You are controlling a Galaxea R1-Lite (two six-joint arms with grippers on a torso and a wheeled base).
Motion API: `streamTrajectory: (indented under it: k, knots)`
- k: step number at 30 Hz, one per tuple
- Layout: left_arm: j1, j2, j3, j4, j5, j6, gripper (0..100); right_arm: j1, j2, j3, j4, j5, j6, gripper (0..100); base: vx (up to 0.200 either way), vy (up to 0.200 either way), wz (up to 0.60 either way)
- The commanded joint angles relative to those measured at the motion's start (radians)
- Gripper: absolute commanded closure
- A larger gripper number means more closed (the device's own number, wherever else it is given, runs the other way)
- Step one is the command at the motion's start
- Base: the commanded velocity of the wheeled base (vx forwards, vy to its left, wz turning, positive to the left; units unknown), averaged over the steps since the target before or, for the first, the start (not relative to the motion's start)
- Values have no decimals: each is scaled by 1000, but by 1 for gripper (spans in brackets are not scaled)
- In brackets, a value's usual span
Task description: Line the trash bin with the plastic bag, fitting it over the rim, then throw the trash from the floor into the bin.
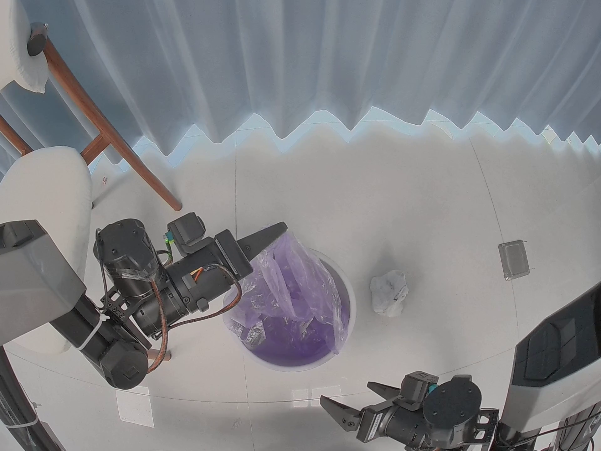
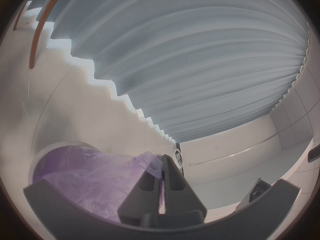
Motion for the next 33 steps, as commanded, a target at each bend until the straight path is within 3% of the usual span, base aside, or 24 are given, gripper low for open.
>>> streamTrajectory:
  k: [1,10,20,21,29,33]
  knots:
    - [-3,-10,0,-1,1,0,100,-103,99,-92,-16,-25,-72,0,0,0,0]
    - [-3,-17,3,-1,0,0,100,-183,165,-293,-16,-20,-159,0,0,0,0]
    - [-3,-17,4,-1,0,0,100,-258,127,-332,-17,-16,-161,0,0,0,0]
    - [-3,-17,4,1,0,0,100,-259,124,-341,-16,-12,-159,100,0,0,0]
    - [8,-15,3,1,-5,0,100,-268,58,-349,-16,40,-147,100,0,0,0]
    - [14,-20,3,-1,-8,-2,100,-279,-26,-344,-14,127,-109,100,0,0,0]
